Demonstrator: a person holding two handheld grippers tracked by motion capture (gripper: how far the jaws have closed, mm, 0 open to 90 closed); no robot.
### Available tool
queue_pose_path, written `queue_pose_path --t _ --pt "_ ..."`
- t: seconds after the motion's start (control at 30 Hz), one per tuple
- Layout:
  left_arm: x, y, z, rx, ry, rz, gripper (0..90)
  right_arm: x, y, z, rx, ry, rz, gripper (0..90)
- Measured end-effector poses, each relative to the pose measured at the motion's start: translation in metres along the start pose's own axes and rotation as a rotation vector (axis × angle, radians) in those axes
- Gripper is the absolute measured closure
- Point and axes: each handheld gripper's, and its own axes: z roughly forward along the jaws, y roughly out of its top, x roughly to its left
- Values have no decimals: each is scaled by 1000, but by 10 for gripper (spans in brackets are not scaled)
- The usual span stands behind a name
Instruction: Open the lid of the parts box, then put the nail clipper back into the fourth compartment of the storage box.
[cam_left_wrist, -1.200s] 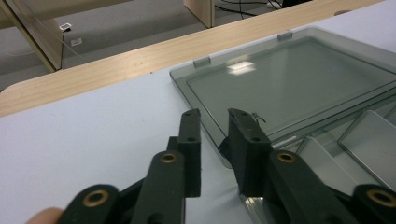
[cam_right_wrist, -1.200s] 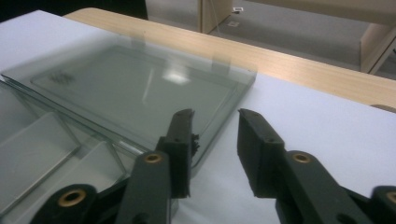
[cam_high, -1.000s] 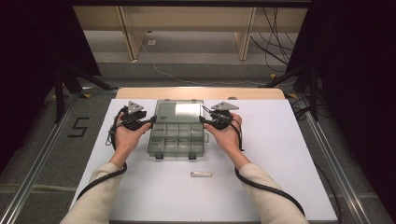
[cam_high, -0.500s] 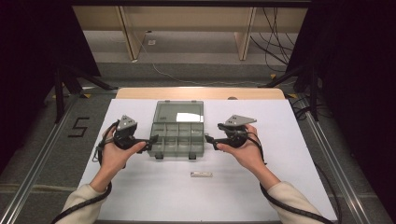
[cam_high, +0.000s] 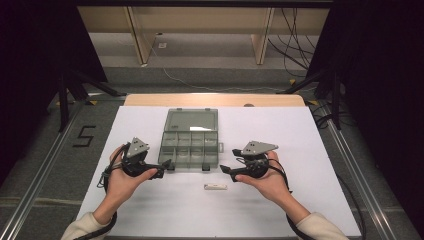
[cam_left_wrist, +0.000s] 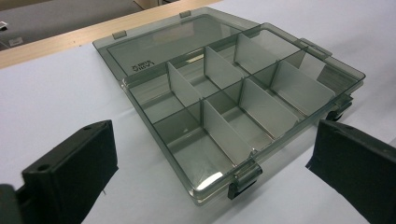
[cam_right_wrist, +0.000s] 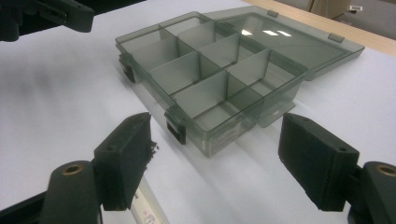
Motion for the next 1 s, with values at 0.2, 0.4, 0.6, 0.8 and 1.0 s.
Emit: queue_pose_path --t 0.2,0.4,0.6,0.8,1.0 --pt "2 -1 1 -11 9 -11 0 -1 -1 -1 -4 -4 5 274" --pt "2 1 0 -21 15 -16 0 0 -1 -2 -2 5 -7 277" --pt "2 0 1 -17 15 -9 0 6 -6 5 38 50 -36 303" --pt "1 2 1 -24 16 -20 0 16 -12 15 88 101 -78 339" --pt "1 3 2 -22 22 -15 0 28 -15 34 147 152 -111 412"
